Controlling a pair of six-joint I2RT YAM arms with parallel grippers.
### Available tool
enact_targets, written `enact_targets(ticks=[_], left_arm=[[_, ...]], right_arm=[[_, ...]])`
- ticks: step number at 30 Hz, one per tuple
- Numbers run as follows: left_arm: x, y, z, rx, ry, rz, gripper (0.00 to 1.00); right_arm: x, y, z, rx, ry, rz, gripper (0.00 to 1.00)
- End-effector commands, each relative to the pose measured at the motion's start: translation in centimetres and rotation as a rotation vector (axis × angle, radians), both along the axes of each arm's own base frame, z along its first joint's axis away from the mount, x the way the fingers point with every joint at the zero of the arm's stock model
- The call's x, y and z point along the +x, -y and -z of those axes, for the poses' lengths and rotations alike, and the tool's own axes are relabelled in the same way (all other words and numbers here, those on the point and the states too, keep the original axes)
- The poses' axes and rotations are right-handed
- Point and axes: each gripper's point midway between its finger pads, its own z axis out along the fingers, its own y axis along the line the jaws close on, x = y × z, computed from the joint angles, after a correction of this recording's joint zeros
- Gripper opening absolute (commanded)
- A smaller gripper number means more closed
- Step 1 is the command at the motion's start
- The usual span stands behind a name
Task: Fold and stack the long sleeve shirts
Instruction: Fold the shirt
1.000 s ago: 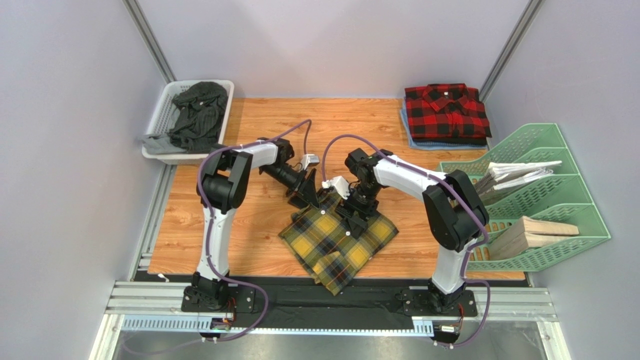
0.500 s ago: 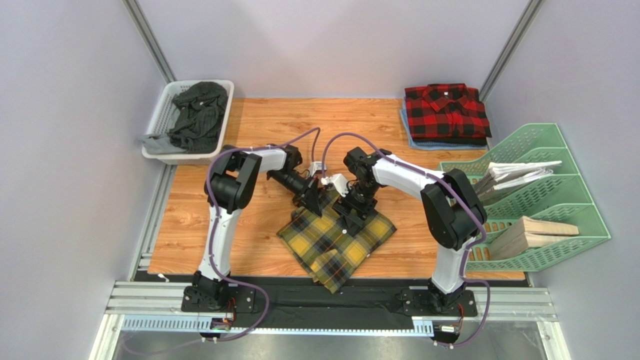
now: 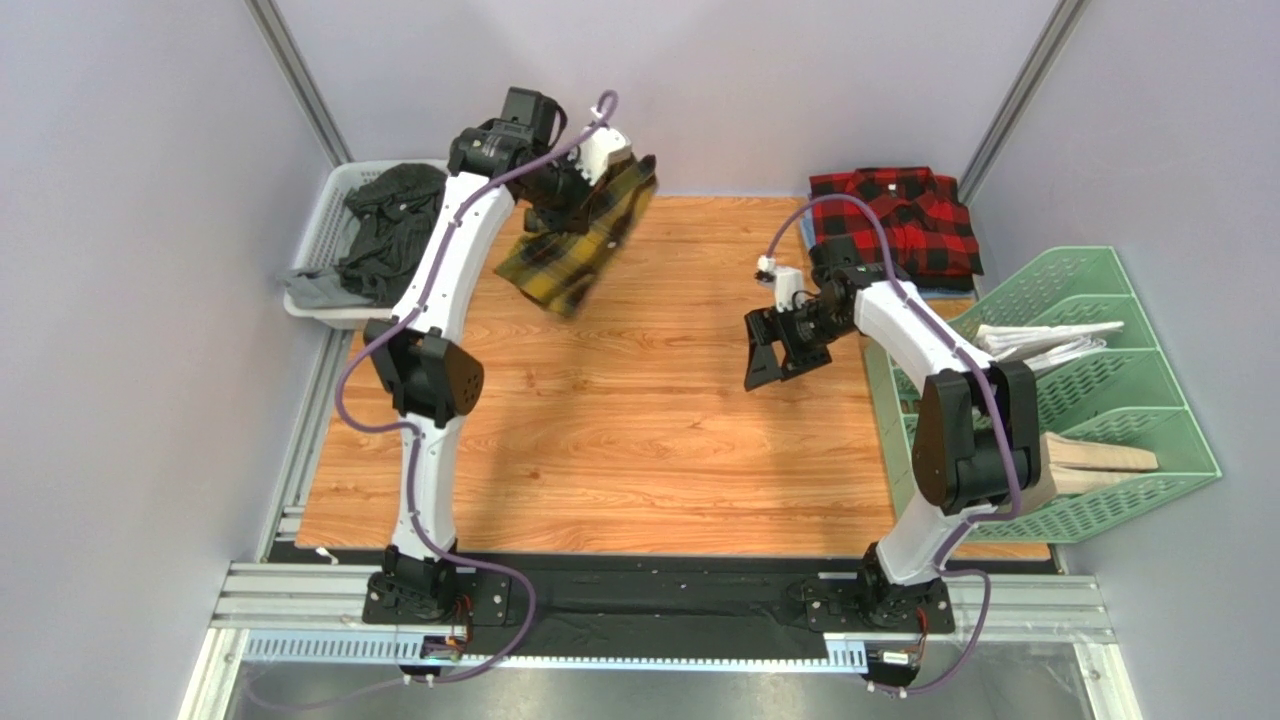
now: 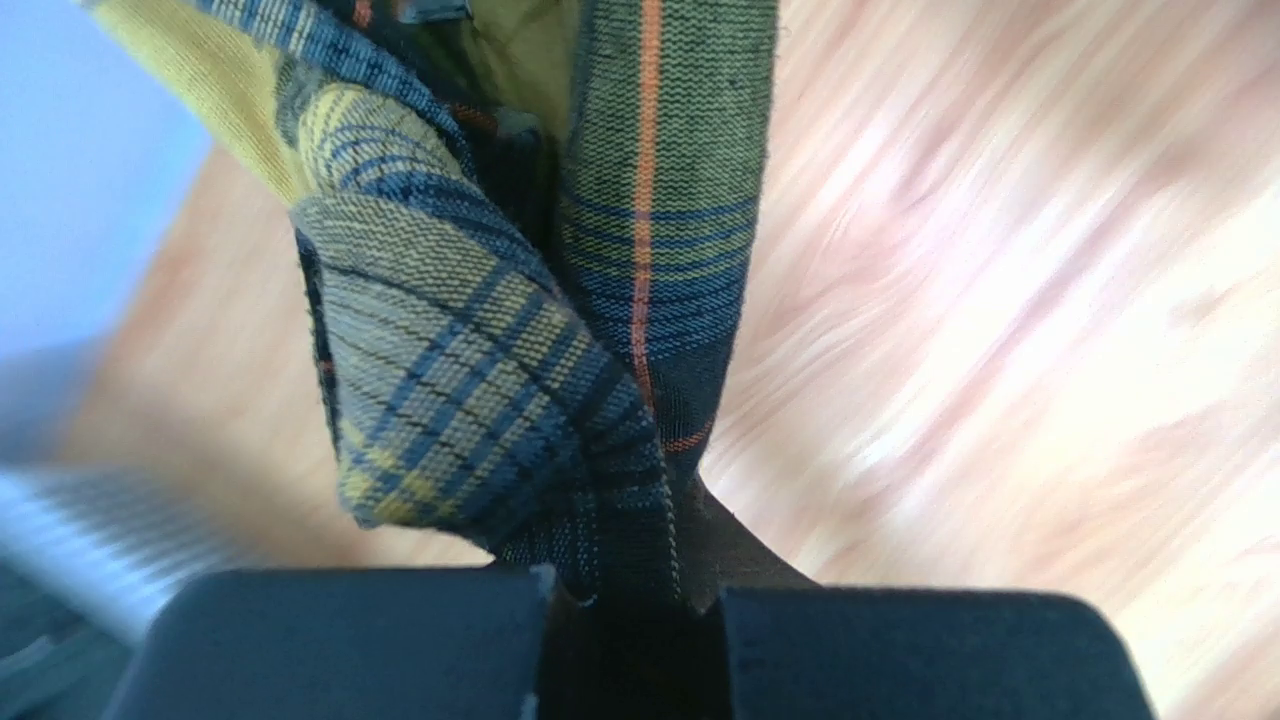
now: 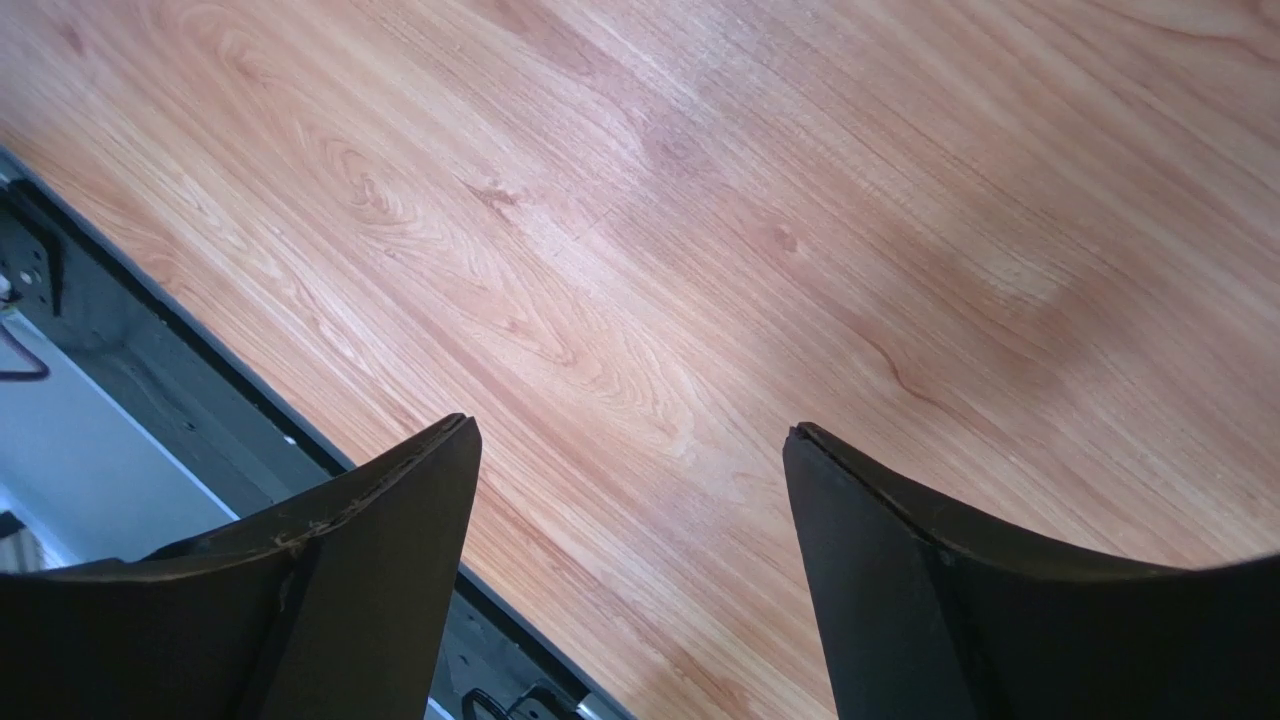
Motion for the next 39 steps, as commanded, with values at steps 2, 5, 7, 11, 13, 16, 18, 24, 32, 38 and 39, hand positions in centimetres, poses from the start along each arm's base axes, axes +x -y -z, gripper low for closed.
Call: enact_targets(ticks=[2, 5, 7, 11, 13, 16, 18, 24, 32, 38, 39], left_arm=[[-2.5, -1.3, -0.7, 0.516, 0.260, 0.137, 0.00], [-3.8, 0.4, 2.5, 0.697, 0.297, 0.234, 0.00], [-6.0, 0.7, 7.8, 0.775, 0.204, 0.277, 0.00], [-14.1, 2.2, 17.6, 0.798, -0.007, 0.322, 0.05], [-16.5, 3.6, 19.4, 0.750, -0.074, 0.326, 0.07], [-18.6, 5.7, 20.0, 0.673, -0.136, 0.273, 0.16], [-18.7, 6.7, 19.7, 0.631, -0.155, 0.232, 0.39], [-20.5, 9.4, 14.3, 0.450, -0.221, 0.239, 0.99], [-19.4, 6.9, 5.0, 0.237, -0.240, 0.328, 0.96], [-15.8, -1.9, 10.8, 0.356, -0.320, 0.360, 0.72], [-15.3, -2.7, 12.0, 0.382, -0.327, 0.361, 0.68]], right_arm=[[0.1, -0.3, -1.3, 0.069, 0.005, 0.043, 0.81], [-0.2, -0.3, -0.9, 0.073, -0.014, 0.044, 0.81], [-0.4, -0.3, -0.7, 0.074, -0.023, 0.044, 0.81], [-0.8, 0.1, -0.7, 0.073, -0.027, 0.043, 0.81], [-1.1, 0.4, -0.7, 0.074, -0.036, 0.046, 0.81], [-1.7, 0.4, -0.6, 0.075, -0.043, 0.042, 0.81], [-2.0, 0.3, -0.5, 0.078, -0.053, 0.042, 0.81], [-2.6, 0.2, -0.7, 0.095, -0.077, 0.051, 0.82], [-4.6, -1.3, -0.6, 0.199, -0.173, 0.098, 0.82], [-4.3, -3.0, -0.8, 0.300, -0.242, 0.138, 0.75], [-4.2, -3.1, -0.6, 0.311, -0.240, 0.138, 0.71]])
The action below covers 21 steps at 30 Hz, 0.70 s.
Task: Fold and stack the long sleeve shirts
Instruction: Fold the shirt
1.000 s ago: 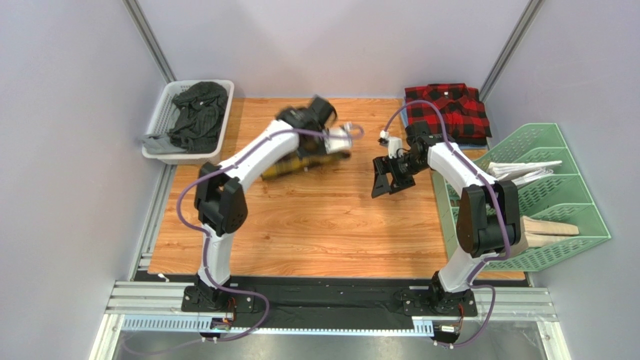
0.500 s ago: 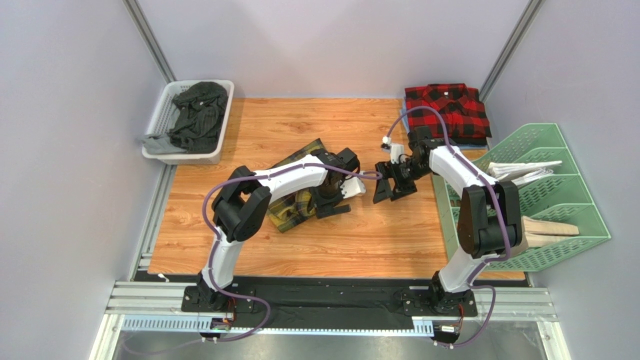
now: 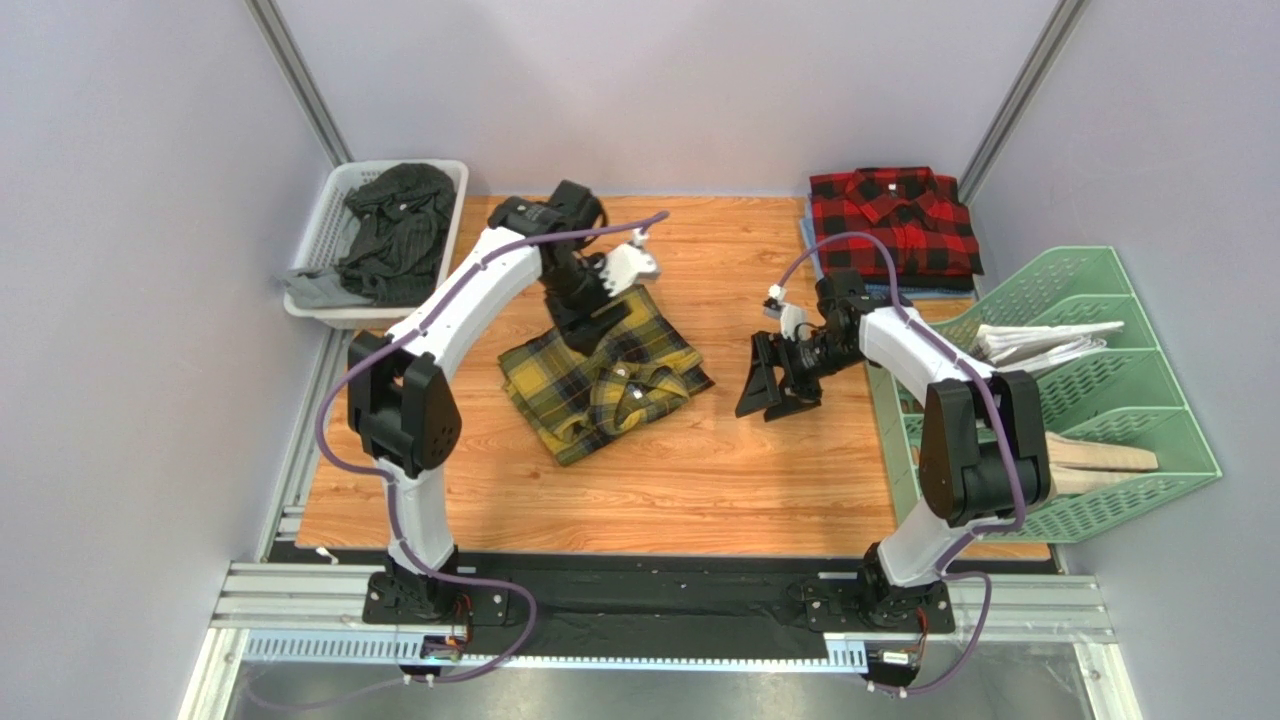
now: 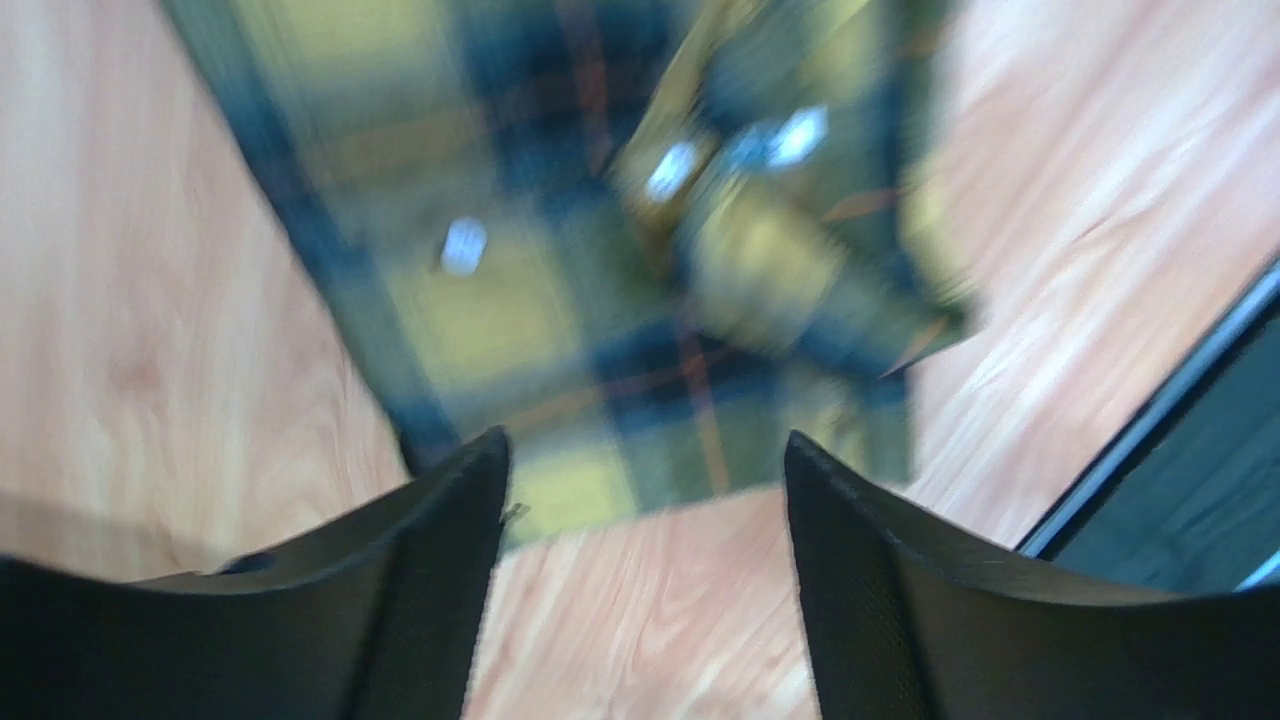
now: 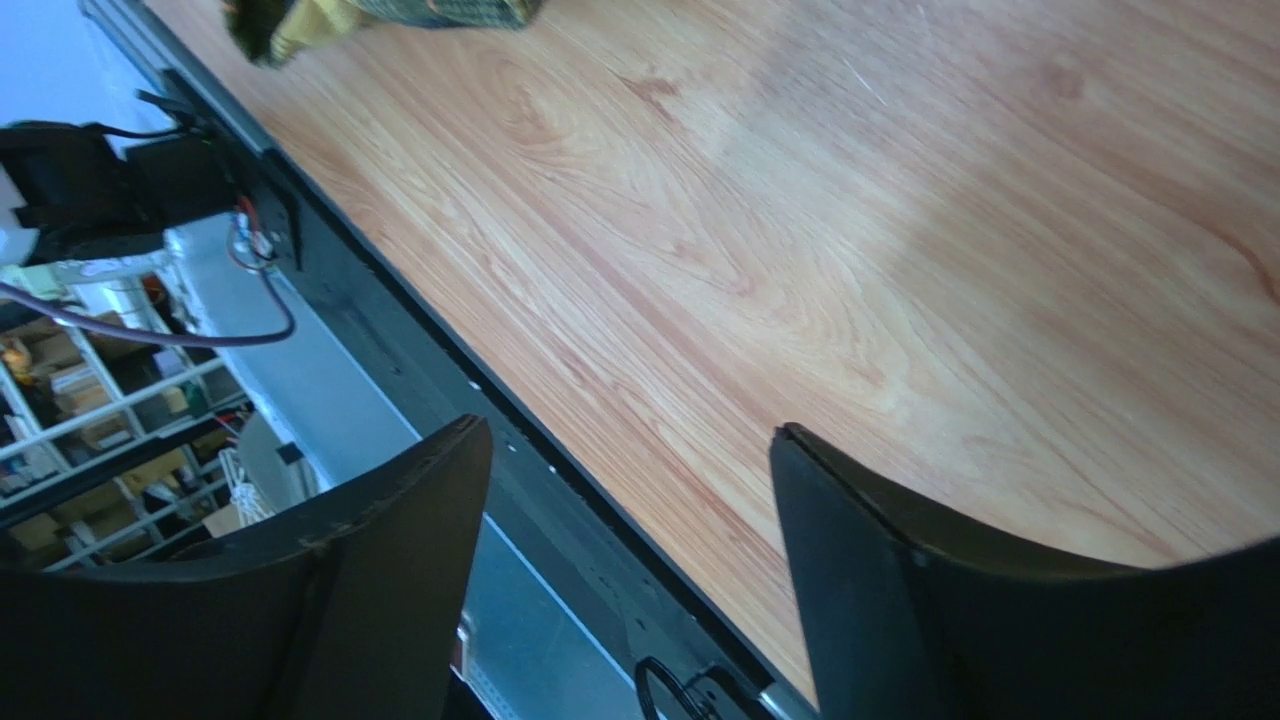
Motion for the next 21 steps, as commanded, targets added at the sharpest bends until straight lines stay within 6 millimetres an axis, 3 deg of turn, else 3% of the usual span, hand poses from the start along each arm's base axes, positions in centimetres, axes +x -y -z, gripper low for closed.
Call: enact_targets(ticks=[1, 3, 4, 5, 7, 10, 12, 14, 16, 17, 19, 20, 21], left_arm=[[-0.6, -5.3, 6.3, 0.123, -0.148, 0.115, 0.60], [-1.0, -6.6, 9.3, 0.187, -0.189, 0.136, 0.51], [-1.3, -7.0, 10.3, 0.206, -0.211, 0.142, 0.41], [-2.1, -7.6, 12.2, 0.238, -0.257, 0.140, 0.38], [-3.6, -7.9, 14.0, 0.254, -0.333, 0.077, 0.31], [-7.7, -4.4, 14.2, 0.173, -0.499, 0.016, 0.21], [-10.7, 0.3, 13.0, 0.064, -0.604, 0.006, 0.18], [-11.8, 4.5, 10.5, -0.045, -0.728, -0.086, 0.20], [-11.5, 7.8, 7.1, -0.181, -0.795, -0.136, 0.35], [-10.9, 8.8, 5.0, -0.253, -0.750, -0.114, 0.41], [-9.5, 8.6, 2.7, -0.318, -0.657, -0.111, 0.54], [-8.4, 8.8, -0.8, -0.443, -0.556, -0.082, 0.58], [-6.8, 7.6, -2.2, -0.503, -0.522, -0.151, 0.67]], right_arm=[[1.1, -1.9, -1.2, 0.127, -0.020, 0.054, 0.69], [1.3, -2.2, -0.8, 0.136, -0.044, 0.069, 0.66], [1.3, -2.2, -0.6, 0.138, -0.050, 0.070, 0.65], [1.4, -2.1, -0.5, 0.134, -0.056, 0.071, 0.64], [1.8, -2.0, -0.5, 0.124, -0.045, 0.074, 0.64], [1.9, -1.4, -0.5, 0.095, -0.033, 0.066, 0.63], [1.8, -0.8, -0.1, 0.069, -0.038, 0.071, 0.63], [1.7, -0.2, 0.3, 0.043, -0.059, 0.089, 0.63], [1.7, 0.2, 0.7, 0.024, -0.046, 0.074, 0.63], [1.7, 0.4, 0.9, 0.010, -0.046, 0.075, 0.63], [1.7, 0.6, 1.3, -0.004, -0.051, 0.077, 0.63], [2.1, 0.6, 1.2, -0.011, -0.043, 0.075, 0.64], [2.3, 0.5, 1.4, -0.014, -0.046, 0.074, 0.64]])
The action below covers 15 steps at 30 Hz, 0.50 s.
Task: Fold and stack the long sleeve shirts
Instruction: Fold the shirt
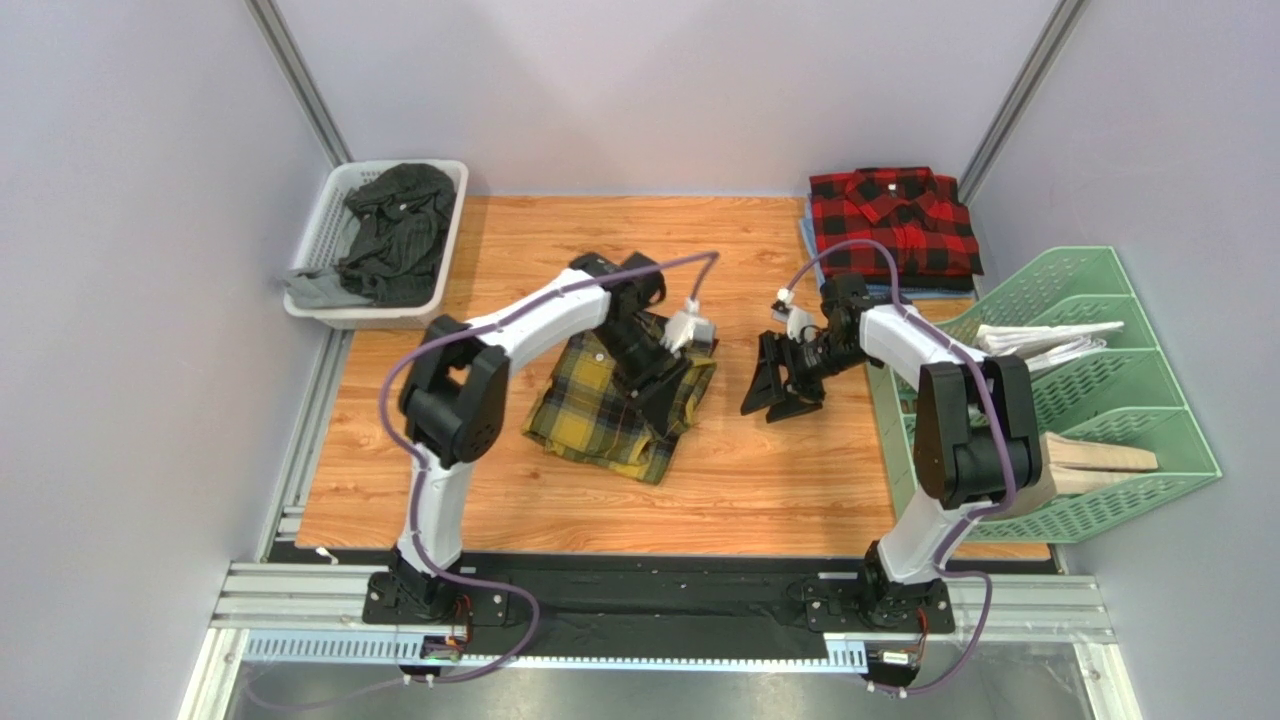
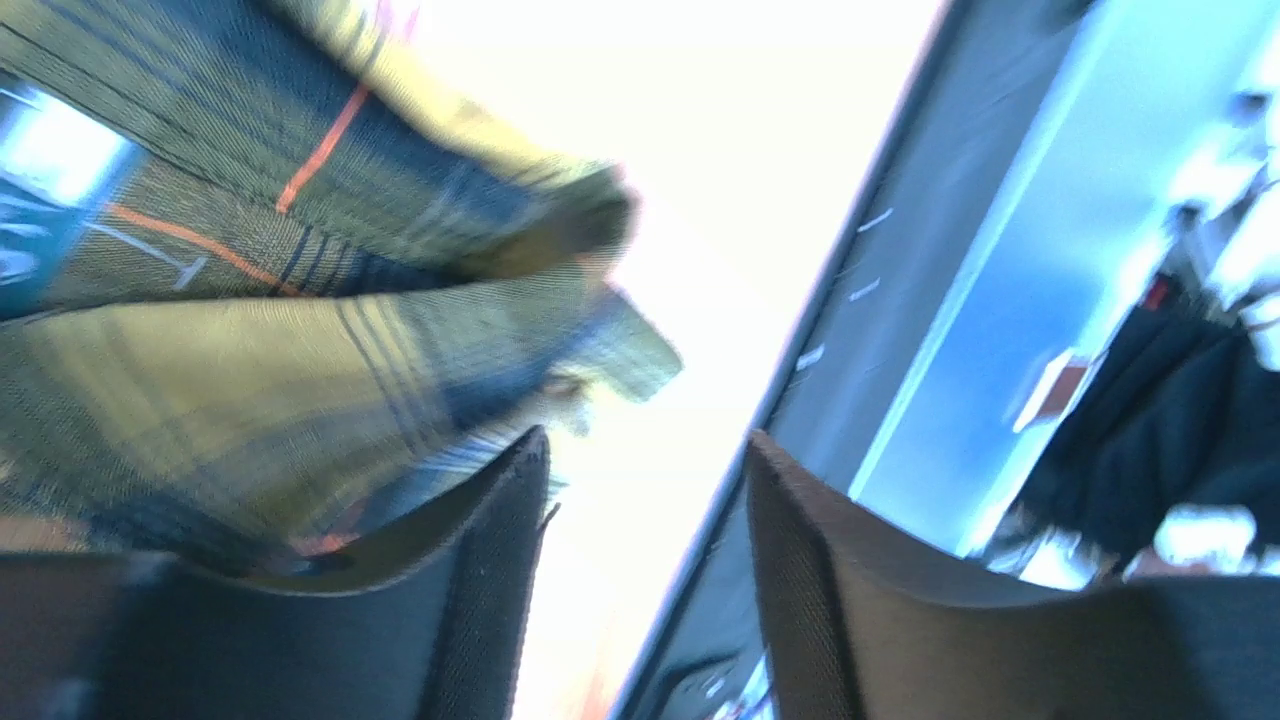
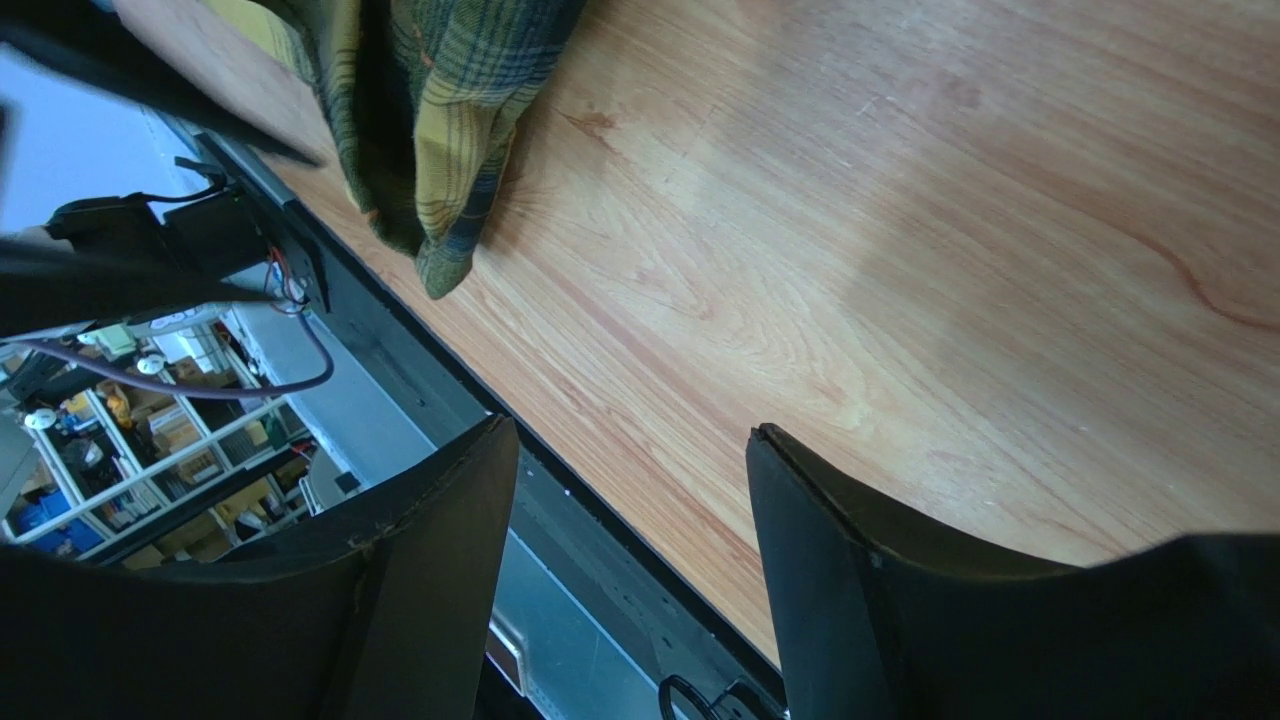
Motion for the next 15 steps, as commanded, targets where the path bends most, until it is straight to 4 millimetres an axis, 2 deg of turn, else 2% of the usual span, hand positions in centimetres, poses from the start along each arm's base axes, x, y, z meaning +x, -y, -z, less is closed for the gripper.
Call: enact_targets(ticks=[1, 2, 3, 4, 5, 6, 7, 8, 9, 10, 11, 13, 15], left_arm=[[4.1, -0.6, -10.8, -0.328, 0.127, -0.262, 0.74], [5.7, -1.4, -13.0, -0.384, 0.264, -0.294, 0.80], [7.2, -3.1, -12.9, -0.379, 0.334, -0.324, 0.93], [8.0, -4.0, -12.4, -0.354, 0.396, -0.324, 0.95], [9.7, -5.7, -10.7, -0.238, 0.475, -0.345, 0.96], [10.9, -7.0, -9.7, -0.185, 0.534, -0.288, 0.87], [12.4, -7.4, -10.2, -0.162, 0.579, -0.253, 0.80], [12.2, -8.9, -6.7, -0.038, 0.496, -0.208, 0.72], [13.0, -9.5, -5.8, -0.006, 0.515, -0.139, 0.62], [13.7, -9.6, -5.6, 0.007, 0.528, -0.106, 0.58], [13.9, -9.9, -3.9, 0.037, 0.496, -0.083, 0.56], [14.7, -9.6, -3.0, 0.045, 0.527, -0.019, 0.52], [15.1, -9.8, -1.2, 0.085, 0.528, 0.033, 0.50]], right_arm=[[1.5, 0.1, 0.4, -0.038, 0.019, -0.013, 0.64], [2.0, -0.5, 0.2, -0.034, 0.033, -0.030, 0.65], [2.4, -0.9, 0.2, -0.033, 0.038, -0.041, 0.65], [2.6, -1.4, 0.3, -0.034, 0.037, -0.052, 0.65], [2.9, -2.3, 0.7, -0.030, 0.027, -0.070, 0.65], [2.9, -2.8, 0.8, -0.021, 0.021, -0.081, 0.64], [2.8, -3.2, 1.0, -0.018, 0.011, -0.090, 0.64], [2.5, -3.9, 1.1, -0.003, -0.023, -0.088, 0.64], [2.2, -4.3, 1.2, 0.005, -0.034, -0.093, 0.64], [1.8, -4.7, 1.1, 0.026, -0.048, -0.099, 0.64], [1.4, -5.2, 1.1, 0.031, -0.070, -0.097, 0.64], [0.5, -5.9, 1.5, 0.047, -0.100, -0.097, 0.64], [0.2, -7.3, 1.7, 0.070, -0.098, -0.109, 0.64]])
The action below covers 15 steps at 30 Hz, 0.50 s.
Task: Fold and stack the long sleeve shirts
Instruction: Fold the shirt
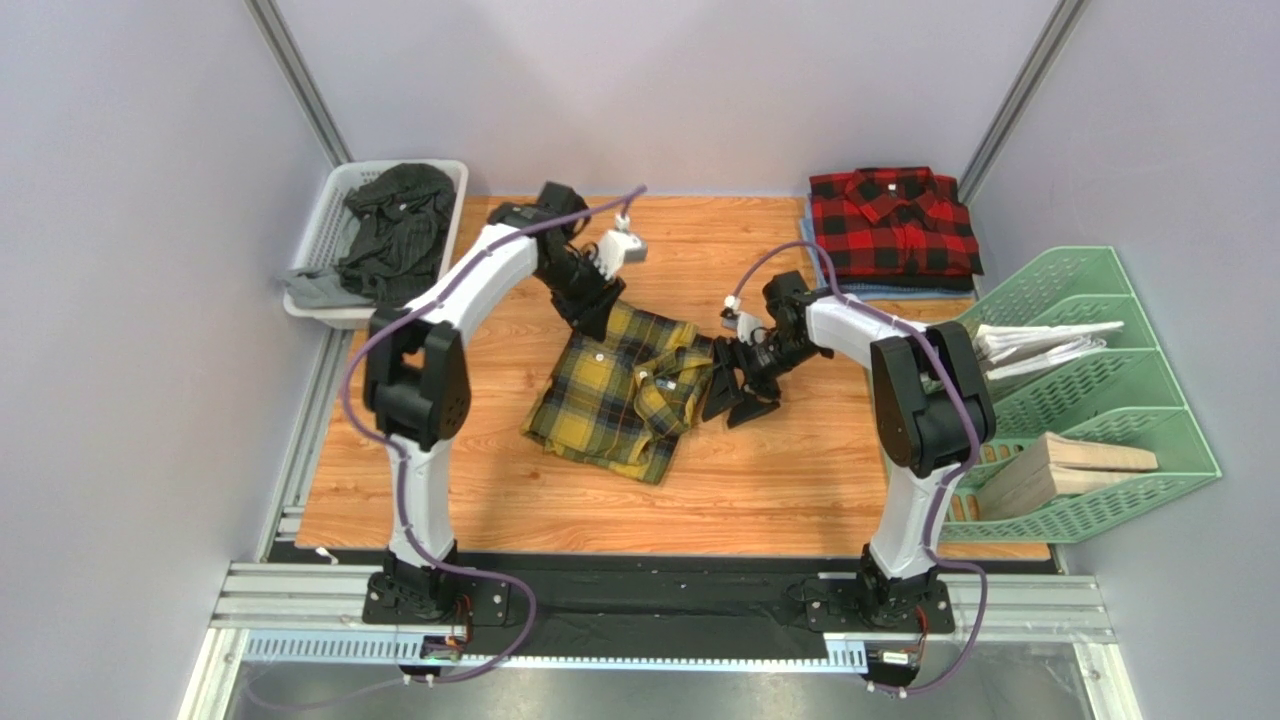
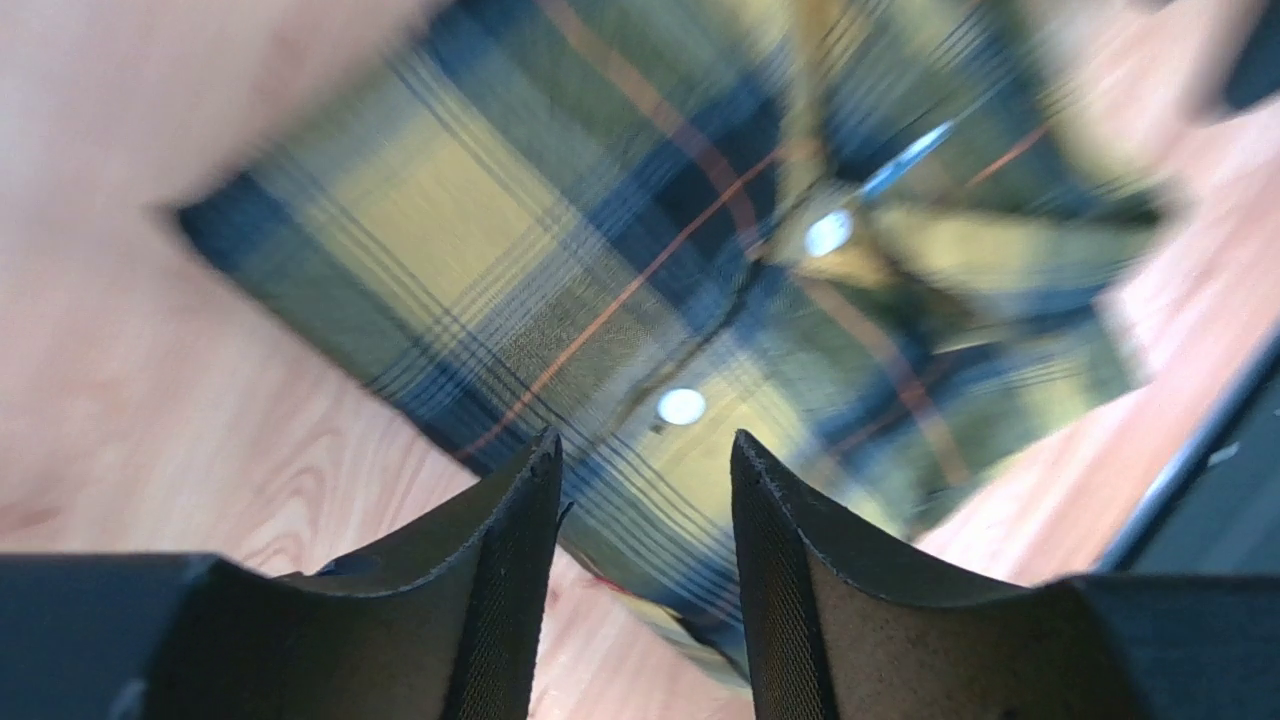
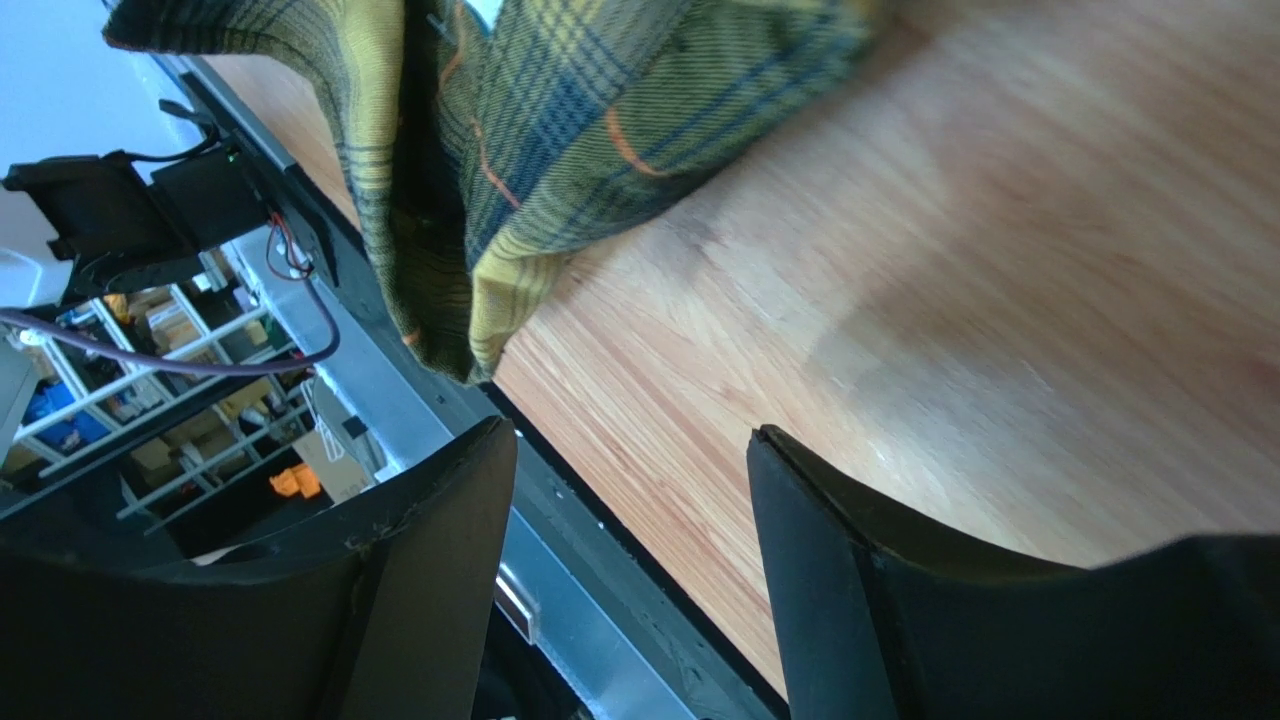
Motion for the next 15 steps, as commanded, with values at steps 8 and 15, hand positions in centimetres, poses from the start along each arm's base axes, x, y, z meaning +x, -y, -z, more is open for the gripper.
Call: enact_targets(ticks=[8, 15], left_arm=[[-7.0, -4.7, 9.7, 0.339, -0.367, -0.011, 0.04], [-14.8, 3.3, 5.3, 0.080, -0.705, -0.226, 0.00]], right_arm=[[1.3, -1.8, -0.4, 0.053, -0.031, 0.067, 0.67], [-0.7, 1.4, -1.0, 0.039, -0.066, 0.090, 0.70]])
